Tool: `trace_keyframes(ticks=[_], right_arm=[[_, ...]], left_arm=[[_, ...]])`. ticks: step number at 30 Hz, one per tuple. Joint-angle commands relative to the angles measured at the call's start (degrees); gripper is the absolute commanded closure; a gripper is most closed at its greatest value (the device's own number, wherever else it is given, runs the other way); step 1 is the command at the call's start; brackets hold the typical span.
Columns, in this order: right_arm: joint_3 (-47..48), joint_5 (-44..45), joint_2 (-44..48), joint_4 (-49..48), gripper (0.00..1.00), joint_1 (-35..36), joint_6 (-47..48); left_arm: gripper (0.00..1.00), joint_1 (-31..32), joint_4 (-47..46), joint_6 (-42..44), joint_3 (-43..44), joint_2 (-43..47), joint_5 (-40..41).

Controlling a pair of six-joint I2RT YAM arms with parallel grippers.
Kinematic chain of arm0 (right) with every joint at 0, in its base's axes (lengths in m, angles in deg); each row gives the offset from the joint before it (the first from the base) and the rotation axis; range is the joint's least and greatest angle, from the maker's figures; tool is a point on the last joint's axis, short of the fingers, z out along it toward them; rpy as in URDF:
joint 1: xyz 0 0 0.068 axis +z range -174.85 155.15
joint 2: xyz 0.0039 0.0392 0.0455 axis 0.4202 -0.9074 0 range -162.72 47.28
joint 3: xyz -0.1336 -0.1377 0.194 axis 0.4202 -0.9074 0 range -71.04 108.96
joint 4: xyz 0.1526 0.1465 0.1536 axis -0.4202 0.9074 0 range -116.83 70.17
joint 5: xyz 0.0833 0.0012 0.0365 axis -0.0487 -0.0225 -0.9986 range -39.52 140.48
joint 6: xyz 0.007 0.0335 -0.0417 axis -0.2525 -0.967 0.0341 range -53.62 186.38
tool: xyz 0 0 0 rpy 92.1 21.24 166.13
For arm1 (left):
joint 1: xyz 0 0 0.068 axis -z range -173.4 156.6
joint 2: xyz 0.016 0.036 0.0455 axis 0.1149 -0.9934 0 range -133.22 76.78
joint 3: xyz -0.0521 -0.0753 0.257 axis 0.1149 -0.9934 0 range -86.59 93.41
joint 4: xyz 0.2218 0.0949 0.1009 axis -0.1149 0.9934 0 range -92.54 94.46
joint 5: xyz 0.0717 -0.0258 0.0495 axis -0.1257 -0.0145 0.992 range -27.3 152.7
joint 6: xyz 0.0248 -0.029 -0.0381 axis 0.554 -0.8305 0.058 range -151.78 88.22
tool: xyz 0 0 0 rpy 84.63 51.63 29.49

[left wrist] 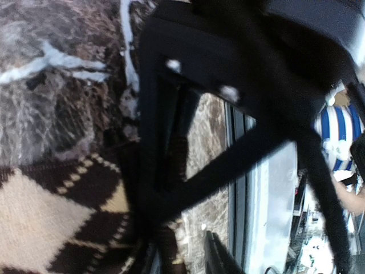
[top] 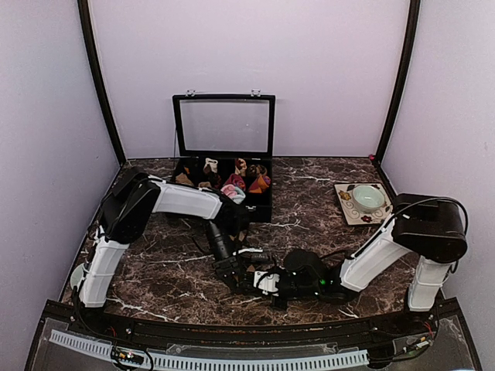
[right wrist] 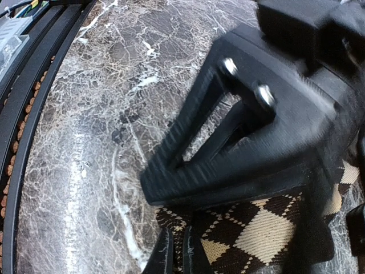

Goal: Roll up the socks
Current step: Roll the sock at the center of the board.

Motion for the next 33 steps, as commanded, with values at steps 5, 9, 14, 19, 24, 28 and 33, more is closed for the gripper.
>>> trace_keyframes(ticks=[5,9,14,19,24,28,33], right_arm=[[0.65,-3.61,-2.54,11.35,1.00,-1.89,-6.70],[0.61,-7.46,-2.77,12.60,1.00,-2.60,-12.90],[0.39,-12.32,-3.98,13.49,1.00,-5.01,-21.14],[0.70,-16.14,-5.97,15.54,1.00,-7.04,-28.38],[0.76,-19.30,-7.29,15.55,1.00,-8.77,-35.22],[1.93,-21.71,-9.13,18.64,1.00,-10.50,-39.42],[4.12,-23.48,-12.72,23.00,1.00,-11.86,-42.42]], left_arm=[[0.28,-1.88,-19.19,-2.63,-15.31,15.91,13.53],[0.01,-2.19,-27.70,-3.72,-23.50,27.54,20.89],[0.01,-2.19,-36.10,-2.24,-28.59,37.72,32.81],[0.01,-2.73,-36.23,-7.74,-25.60,39.72,41.99],[0.01,-5.07,-24.76,-4.56,-20.44,36.56,37.77],[0.01,-0.86,-33.86,2.48,-30.82,45.98,39.48],[0.01,6.42,-37.77,17.08,-40.63,53.43,38.90]])
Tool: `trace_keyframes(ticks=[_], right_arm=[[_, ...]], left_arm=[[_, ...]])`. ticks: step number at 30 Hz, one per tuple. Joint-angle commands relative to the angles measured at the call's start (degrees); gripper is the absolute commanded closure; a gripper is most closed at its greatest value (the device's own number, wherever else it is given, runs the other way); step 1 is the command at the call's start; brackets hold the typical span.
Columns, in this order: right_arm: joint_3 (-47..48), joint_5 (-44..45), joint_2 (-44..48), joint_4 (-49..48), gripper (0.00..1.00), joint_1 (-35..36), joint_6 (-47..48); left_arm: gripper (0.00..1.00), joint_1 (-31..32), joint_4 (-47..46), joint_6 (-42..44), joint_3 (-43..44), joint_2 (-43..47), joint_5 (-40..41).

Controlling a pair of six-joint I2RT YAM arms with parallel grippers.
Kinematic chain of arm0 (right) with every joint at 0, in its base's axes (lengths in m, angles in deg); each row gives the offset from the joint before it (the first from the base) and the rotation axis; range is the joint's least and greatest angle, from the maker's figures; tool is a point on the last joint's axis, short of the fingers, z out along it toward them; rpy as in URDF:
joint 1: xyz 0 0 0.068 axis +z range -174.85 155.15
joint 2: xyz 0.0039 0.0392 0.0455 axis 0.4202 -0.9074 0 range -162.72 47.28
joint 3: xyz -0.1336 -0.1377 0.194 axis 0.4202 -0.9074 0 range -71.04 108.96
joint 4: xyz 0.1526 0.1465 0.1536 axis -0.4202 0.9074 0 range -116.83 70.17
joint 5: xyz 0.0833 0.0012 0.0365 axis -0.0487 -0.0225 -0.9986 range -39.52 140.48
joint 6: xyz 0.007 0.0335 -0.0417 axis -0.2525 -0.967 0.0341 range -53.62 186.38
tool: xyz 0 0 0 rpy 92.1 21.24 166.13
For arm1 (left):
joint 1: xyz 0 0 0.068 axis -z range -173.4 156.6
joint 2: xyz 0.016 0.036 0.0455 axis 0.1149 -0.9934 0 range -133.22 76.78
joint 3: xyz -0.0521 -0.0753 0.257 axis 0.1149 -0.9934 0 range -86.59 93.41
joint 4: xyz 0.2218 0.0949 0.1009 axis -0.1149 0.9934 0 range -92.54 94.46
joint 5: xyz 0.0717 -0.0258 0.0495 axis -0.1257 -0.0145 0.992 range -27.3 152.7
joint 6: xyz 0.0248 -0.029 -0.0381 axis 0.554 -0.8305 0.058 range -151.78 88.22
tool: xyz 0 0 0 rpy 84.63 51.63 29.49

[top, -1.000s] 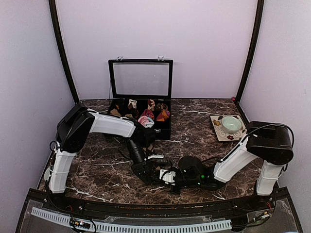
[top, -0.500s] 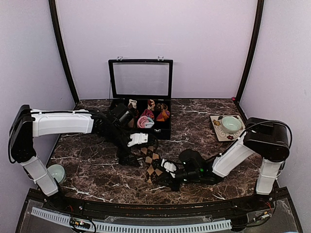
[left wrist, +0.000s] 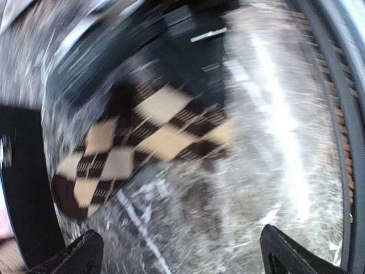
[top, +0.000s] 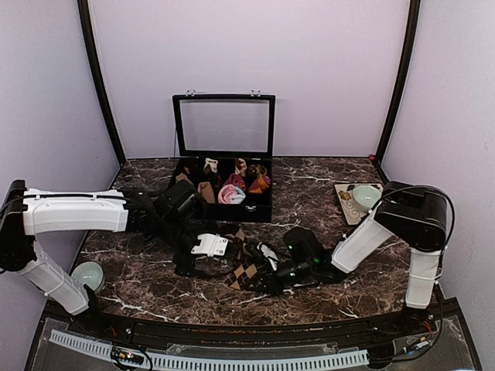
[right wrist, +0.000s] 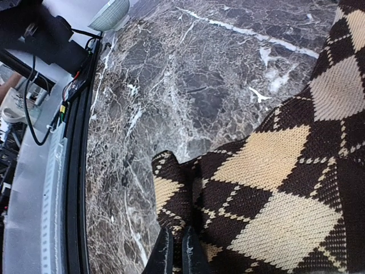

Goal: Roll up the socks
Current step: Roll the sock at the center of the board.

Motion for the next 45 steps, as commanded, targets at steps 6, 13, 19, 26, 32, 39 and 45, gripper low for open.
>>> trace_keyframes(ticks=[6,13,19,26,32,39,45], right_arm=[[-2.10,1.70,-9.01,19.61,1.00,-1.50,-6.82],[-3.12,1.36,-8.27,18.49,1.00,-2.39,-8.89],[-3.21,0.55,-9.28,17.43,1.00,-2.49,-9.83],[-3.43,-0.07,-9.42,16.45,1.00,-2.71,-10.19],[-4.12,-0.25,-9.34,15.02,1.00,-2.84,-10.67],[-4.43,-0.03,-8.59,13.82,1.00,-2.82,-11.51],[-4.72,1.75,-6.60,14.14,0.99,-2.85,-11.32]], left_arm=[[0.29,9.60,-6.43,15.95,-6.63,1.29,-0.36],[0.34,10.91,-11.49,17.09,-5.78,-4.98,-0.02],[0.61,11.35,-9.14,15.83,-1.31,-11.37,1.74],[0.71,11.35,-8.00,14.14,0.44,-13.78,0.68],[0.63,11.26,-7.37,12.93,0.86,-16.48,2.68],[0.80,10.45,-7.56,10.68,1.23,-18.22,3.32],[1.00,9.09,-4.56,9.49,2.33,-19.42,1.30]])
